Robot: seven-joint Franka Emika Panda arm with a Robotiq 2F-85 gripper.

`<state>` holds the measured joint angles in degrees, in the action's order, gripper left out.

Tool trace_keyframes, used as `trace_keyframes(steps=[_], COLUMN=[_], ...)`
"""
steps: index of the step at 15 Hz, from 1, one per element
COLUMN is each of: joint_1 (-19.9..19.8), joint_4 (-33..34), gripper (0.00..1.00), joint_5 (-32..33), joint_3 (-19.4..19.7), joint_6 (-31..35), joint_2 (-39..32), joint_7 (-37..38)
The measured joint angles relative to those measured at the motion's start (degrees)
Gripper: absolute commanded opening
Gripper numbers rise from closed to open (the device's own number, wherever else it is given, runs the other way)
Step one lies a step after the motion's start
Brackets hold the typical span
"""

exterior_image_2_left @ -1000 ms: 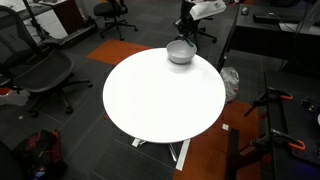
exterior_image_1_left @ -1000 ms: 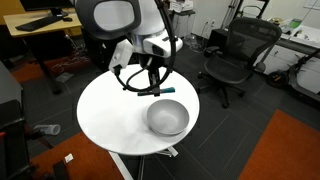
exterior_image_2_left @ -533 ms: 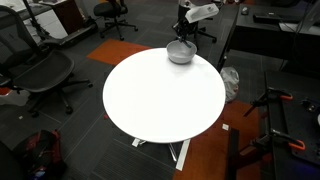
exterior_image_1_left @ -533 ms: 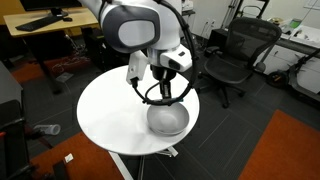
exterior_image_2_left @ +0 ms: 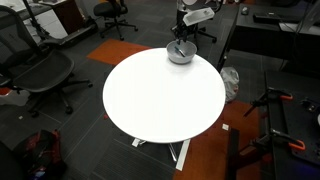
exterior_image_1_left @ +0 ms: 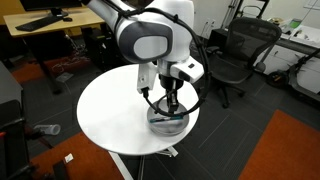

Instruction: Put the marker in the bowl

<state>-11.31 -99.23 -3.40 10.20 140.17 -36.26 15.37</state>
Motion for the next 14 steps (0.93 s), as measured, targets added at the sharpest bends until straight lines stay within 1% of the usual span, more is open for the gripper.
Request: trace_keyframes(steps=[1,3,4,9,14], joint_1=[-0.1,-0.3,-0.3,-0.1,0.3], joint_4=[0.4,0.9,1.1,1.2,-1.5], gripper=[0.81,0.95,0.99,1.00,1.00], joint_5=[0.0,0.0,0.0,0.0,0.1], joint_3=[0.0,0.0,0.0,0.1,0.1], joint_6=[-0.2,-0.5,-0.6,-1.4,-5.6], joint_2=[-0.2,-0.3,-0.3,2.0,9.1], joint_7=[-0.4,-0.5,-0.5,-0.5,-0.5])
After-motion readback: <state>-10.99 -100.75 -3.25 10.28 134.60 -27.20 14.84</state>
